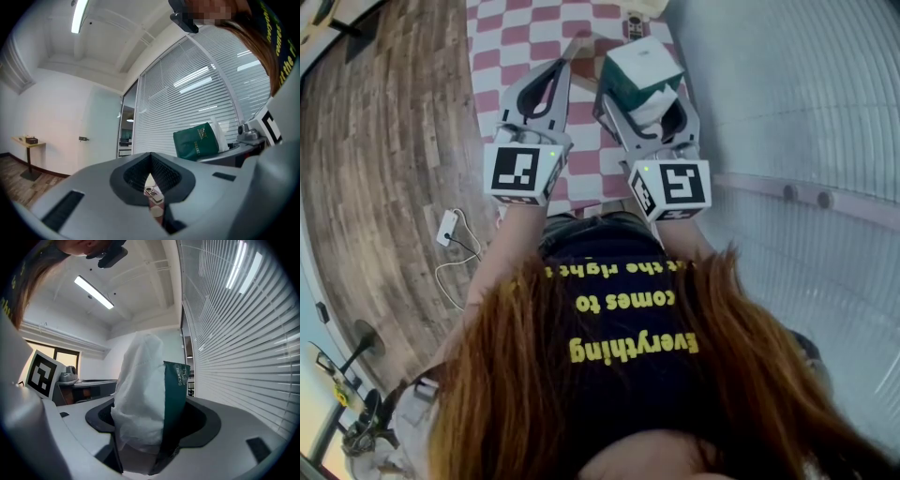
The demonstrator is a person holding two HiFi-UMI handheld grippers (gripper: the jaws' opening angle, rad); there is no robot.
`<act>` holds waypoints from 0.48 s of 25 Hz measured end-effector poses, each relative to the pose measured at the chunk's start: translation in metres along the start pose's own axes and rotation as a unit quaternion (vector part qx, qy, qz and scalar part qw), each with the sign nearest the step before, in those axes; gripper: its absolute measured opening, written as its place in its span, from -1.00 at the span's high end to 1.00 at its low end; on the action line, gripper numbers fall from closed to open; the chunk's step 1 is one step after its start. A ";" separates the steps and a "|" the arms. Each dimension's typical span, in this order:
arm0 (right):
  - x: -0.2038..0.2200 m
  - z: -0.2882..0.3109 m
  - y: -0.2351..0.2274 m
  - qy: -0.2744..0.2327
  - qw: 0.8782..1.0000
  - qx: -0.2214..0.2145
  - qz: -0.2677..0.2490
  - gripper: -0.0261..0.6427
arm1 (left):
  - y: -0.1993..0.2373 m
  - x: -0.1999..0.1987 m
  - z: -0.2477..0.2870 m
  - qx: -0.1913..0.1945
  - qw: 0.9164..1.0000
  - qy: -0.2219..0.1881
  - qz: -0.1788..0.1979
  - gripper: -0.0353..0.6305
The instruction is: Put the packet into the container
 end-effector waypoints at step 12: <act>-0.003 0.007 -0.003 0.000 1.000 -0.008 -0.006 -0.17 | 0.001 0.000 0.005 -0.001 1.000 -0.001 0.000 0.89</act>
Point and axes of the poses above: the fingertips, and each gripper's own axes: z forward along the fingers, y to its left, x out of its underside, the point moved 8 cm from there along -z, backward along the fingers, and after that the axes turned 3 degrees about -z, right-handed, at the moved point
